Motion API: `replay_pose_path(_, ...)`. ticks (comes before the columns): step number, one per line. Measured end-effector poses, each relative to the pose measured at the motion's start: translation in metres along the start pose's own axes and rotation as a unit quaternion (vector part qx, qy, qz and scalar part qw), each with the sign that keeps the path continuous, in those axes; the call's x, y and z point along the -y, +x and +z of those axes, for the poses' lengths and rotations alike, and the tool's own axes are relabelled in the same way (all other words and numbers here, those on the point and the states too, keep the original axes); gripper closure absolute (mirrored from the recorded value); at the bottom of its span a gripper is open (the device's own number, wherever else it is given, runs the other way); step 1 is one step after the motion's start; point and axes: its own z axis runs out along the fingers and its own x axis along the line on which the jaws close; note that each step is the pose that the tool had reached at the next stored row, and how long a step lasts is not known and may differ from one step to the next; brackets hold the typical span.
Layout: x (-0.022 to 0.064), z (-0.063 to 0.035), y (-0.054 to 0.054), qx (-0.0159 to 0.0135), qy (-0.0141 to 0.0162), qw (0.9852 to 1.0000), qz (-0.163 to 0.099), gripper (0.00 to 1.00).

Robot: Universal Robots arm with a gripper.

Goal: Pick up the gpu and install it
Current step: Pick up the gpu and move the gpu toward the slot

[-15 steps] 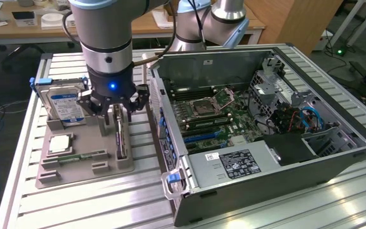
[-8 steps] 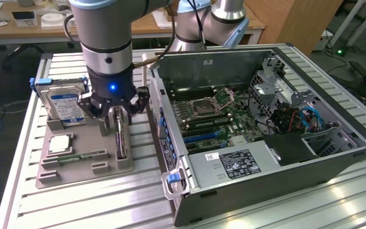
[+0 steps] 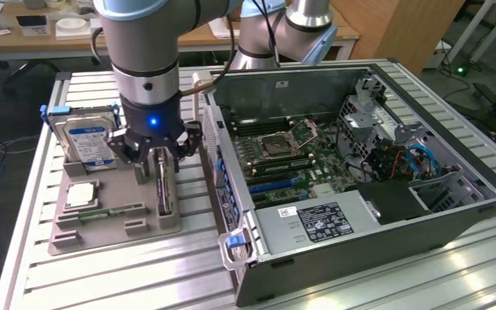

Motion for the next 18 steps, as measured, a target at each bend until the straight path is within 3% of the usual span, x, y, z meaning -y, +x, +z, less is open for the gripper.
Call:
replay_pose_path(4,-0.0058,0.0078,0.0,0.0004,-0.0002,1.0,0.004,0.45)
replay_pose_path(18,-0.0071,0.0333,0.001,0.0011,-0.0002,0.9999,0.016,0.45)
